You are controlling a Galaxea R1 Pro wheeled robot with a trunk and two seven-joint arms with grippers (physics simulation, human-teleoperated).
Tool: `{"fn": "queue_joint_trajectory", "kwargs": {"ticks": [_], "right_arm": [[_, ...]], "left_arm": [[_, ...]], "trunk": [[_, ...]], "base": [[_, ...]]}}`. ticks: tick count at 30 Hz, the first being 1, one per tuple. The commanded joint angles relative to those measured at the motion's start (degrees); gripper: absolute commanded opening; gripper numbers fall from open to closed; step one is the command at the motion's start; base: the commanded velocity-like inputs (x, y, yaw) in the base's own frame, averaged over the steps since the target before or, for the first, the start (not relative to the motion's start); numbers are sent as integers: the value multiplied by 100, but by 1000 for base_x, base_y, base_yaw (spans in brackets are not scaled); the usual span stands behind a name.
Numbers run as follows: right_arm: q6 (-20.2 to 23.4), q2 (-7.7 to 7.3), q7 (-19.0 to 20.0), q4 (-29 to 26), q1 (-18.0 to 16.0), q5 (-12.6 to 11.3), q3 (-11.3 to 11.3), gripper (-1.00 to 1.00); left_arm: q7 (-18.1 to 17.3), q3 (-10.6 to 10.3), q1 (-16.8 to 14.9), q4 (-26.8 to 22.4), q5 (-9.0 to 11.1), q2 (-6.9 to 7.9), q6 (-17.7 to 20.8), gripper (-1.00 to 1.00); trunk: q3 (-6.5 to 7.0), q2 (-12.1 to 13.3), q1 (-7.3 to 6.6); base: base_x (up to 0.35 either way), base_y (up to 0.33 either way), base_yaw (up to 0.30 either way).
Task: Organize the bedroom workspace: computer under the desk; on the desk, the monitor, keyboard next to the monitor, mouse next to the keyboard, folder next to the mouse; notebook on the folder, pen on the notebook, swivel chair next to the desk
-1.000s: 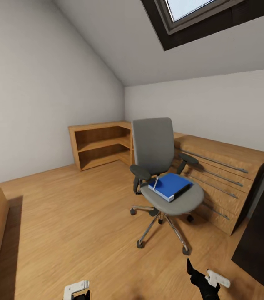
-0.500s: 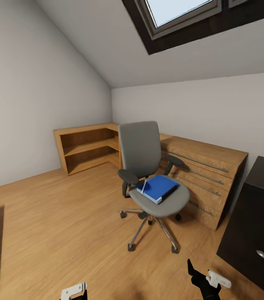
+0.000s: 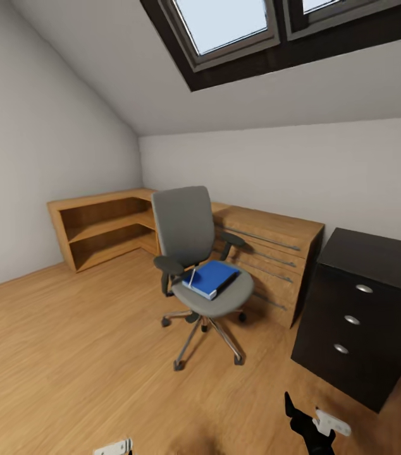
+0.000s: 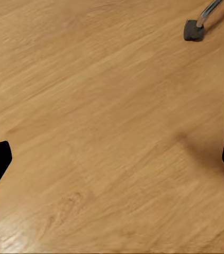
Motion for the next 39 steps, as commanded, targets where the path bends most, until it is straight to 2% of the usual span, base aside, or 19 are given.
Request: {"fn": "queue_joint_trajectory", "kwargs": {"ticks": [1,2,4,7,9,11,13,14,17,21,24,30,39], "right_arm": [[-23,4,51,10,-2,13,-47,100],[-43,8,51,10,2,116,-46,100],[-50,13,42,10,5,252,-46,100],[-54,35,-23,10,5,413,-46,100],[-57,81,-339,13,5,684,-45,100],[-57,110,-577,16,5,868,-45,100],[-57,127,-717,17,5,1007,-45,100],[-58,144,-827,20,5,1150,-45,100],[-54,164,-956,25,5,1386,-45,100],[-51,172,-1010,27,5,1508,-45,100],[-50,172,-1029,27,5,1551,-45,100],[-36,170,-1046,21,5,1595,-45,100],[-23,164,-1048,27,5,1610,-45,100]], "left_arm": [[9,7,0,95,-83,0,-46,100],[19,10,1,334,-391,4,-108,100],[32,16,0,619,-535,13,-126,100],[67,18,-57,1023,-608,39,-131,100],[115,26,-456,1787,-650,134,-129,100],[125,28,-734,2281,-635,188,-115,100],[127,29,-893,2561,-607,213,-108,100],[123,29,-1008,2750,-566,232,-107,100],[109,30,-1130,2949,-477,253,-122,100],[98,30,-1180,3030,-435,257,-149,100],[95,30,-1200,3058,-421,258,-185,100],[94,43,-1217,3096,-408,259,-539,100],[99,48,-1217,3273,-406,370,-1134,100]], "trunk": [[13,38,-27],[30,79,-49],[64,159,-93],[111,279,-159],[141,359,-203],[170,440,-247],[199,520,-291],[214,560,-313],[258,680,-378],[316,841,-466],[360,961,-532],[447,1202,-664],[578,1563,-862]], "base": [[-334,0,-293],[-336,0,-295],[-337,0,-292],[-328,-5,-287],[-147,-6,-283],[-75,-3,-282],[-42,-2,-282],[-24,-1,-282],[-15,-1,-282],[-6,0,-281],[-6,0,-281],[-234,0,-281],[-325,0,-281]]}}
